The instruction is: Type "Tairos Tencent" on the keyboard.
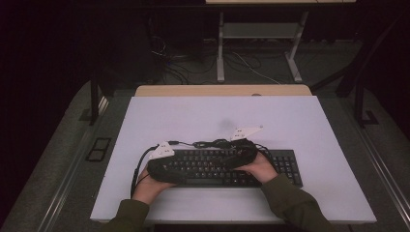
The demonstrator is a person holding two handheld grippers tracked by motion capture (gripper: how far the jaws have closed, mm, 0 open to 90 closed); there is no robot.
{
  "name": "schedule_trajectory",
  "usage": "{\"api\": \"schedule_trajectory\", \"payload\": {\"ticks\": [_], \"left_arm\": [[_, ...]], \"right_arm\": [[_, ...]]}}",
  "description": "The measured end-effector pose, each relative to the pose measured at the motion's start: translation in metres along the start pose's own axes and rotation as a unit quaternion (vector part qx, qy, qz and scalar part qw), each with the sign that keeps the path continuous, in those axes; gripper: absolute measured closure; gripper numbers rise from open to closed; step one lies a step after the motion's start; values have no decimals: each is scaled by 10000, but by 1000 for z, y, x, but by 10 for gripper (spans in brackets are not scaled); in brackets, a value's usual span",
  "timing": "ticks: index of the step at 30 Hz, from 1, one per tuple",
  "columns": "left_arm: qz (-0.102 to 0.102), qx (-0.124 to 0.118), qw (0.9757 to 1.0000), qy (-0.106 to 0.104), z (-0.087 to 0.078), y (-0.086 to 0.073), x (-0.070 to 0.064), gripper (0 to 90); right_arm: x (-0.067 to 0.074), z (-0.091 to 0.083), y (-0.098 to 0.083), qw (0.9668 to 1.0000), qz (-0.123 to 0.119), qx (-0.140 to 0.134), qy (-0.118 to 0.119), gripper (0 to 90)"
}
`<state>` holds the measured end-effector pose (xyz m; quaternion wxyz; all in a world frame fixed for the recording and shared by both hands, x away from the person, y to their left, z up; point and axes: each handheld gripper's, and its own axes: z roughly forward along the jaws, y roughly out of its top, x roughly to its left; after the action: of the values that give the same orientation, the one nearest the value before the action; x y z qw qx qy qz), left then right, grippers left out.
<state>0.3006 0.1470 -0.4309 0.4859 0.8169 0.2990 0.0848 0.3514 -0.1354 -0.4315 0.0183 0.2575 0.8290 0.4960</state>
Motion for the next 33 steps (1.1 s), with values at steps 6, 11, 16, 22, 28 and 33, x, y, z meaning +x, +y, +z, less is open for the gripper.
{"api": "schedule_trajectory", "payload": {"ticks": [6,11,16,22,28,33], "left_arm": [[45,33,10000,2,4,2,-2,203],[29,24,10000,-4,6,4,-3,222],[6,-1,10000,-9,8,6,-3,272],[-10,31,10000,47,9,8,-3,402],[-71,146,9998,101,13,9,-2,568],[-94,258,9995,181,15,9,0,728]], "right_arm": [[0,1,-1,10000,-11,3,5,230],[-1,0,-1,10000,-19,-1,-6,230],[-1,0,-1,10000,-13,-7,8,230],[0,0,0,10000,-21,-19,5,230],[0,0,0,10000,-25,-21,9,230],[0,0,0,10000,-20,-31,5,230]]}}
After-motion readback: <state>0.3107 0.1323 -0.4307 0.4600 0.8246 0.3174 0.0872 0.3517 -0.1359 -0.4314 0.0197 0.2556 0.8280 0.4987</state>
